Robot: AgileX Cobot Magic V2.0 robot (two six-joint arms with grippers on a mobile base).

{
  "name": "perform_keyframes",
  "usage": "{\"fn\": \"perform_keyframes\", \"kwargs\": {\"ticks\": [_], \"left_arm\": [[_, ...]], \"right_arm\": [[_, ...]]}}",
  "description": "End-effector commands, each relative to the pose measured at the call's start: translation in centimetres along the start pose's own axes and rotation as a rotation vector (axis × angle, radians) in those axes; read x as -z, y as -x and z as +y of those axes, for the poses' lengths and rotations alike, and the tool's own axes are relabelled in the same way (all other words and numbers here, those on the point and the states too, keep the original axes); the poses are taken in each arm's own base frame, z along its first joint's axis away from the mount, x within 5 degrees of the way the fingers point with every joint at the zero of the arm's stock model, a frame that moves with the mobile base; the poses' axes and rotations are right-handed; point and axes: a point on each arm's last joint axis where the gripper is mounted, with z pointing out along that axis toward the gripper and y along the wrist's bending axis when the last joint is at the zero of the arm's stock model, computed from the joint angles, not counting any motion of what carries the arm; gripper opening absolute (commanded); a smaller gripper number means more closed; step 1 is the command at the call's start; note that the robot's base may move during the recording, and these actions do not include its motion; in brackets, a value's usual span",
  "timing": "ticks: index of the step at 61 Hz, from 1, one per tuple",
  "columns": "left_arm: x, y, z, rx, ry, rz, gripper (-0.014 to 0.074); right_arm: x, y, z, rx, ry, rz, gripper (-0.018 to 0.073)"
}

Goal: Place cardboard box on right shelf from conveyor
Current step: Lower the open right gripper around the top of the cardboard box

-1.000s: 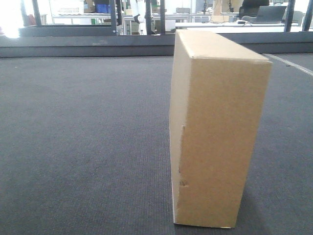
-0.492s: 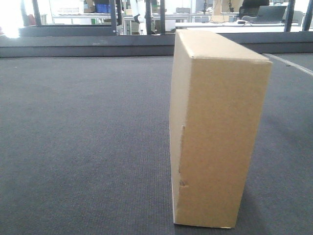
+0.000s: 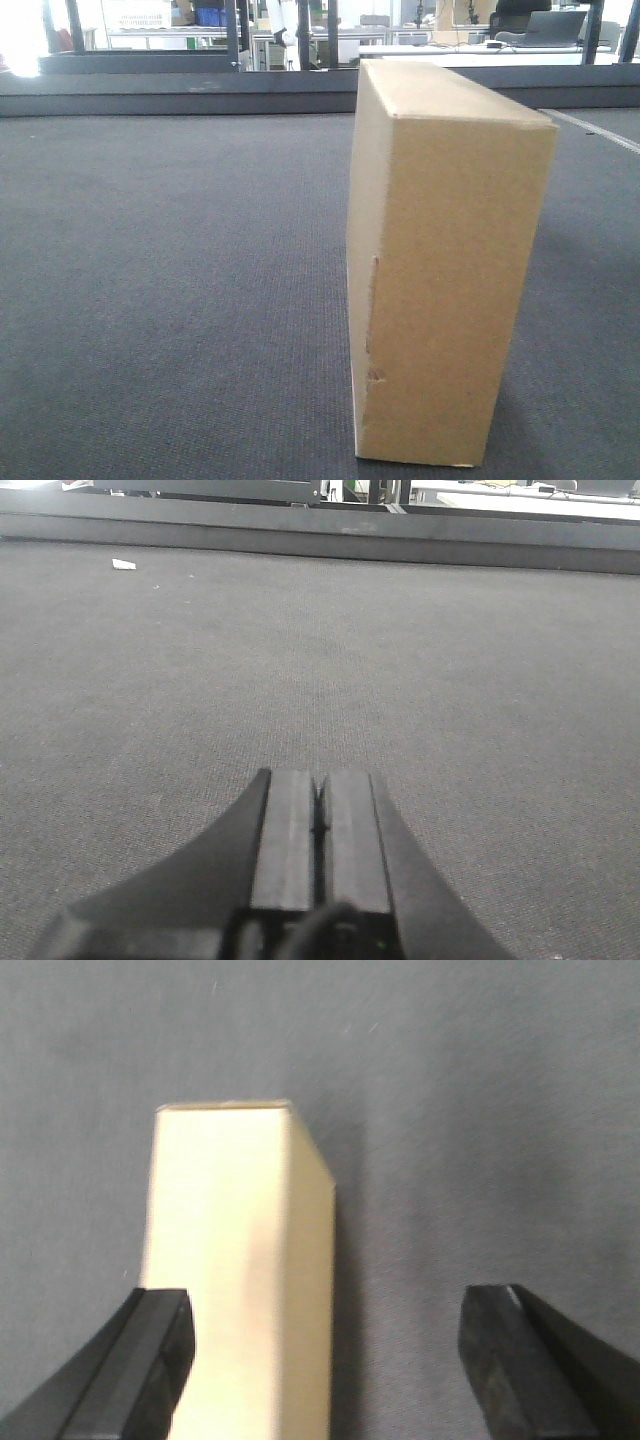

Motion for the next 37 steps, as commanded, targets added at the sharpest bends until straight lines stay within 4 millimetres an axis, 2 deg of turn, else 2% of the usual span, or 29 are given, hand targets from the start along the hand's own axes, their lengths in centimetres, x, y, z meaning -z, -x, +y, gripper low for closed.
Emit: {"fn": "perform_keyframes", "kwargs": {"ticks": [1, 14, 37], "left_arm": [[0.0, 0.6, 0.0, 0.006, 0.003, -0.083, -0.0116], [0.0, 0.6, 0.0, 0.006, 0.003, -0.083, -0.0116], [0.0, 0.6, 0.0, 0.006, 0.003, -0.083, -0.0116]], "right_arm": [[1.3, 1.2, 1.4, 0.014, 0.043, -0.057, 0.0635], [0.1, 0.5, 3.2, 0.034, 0.065, 0.006, 0.0635], [-1.0, 0.0, 3.7, 0.046, 0.044, 0.055, 0.0635]]}}
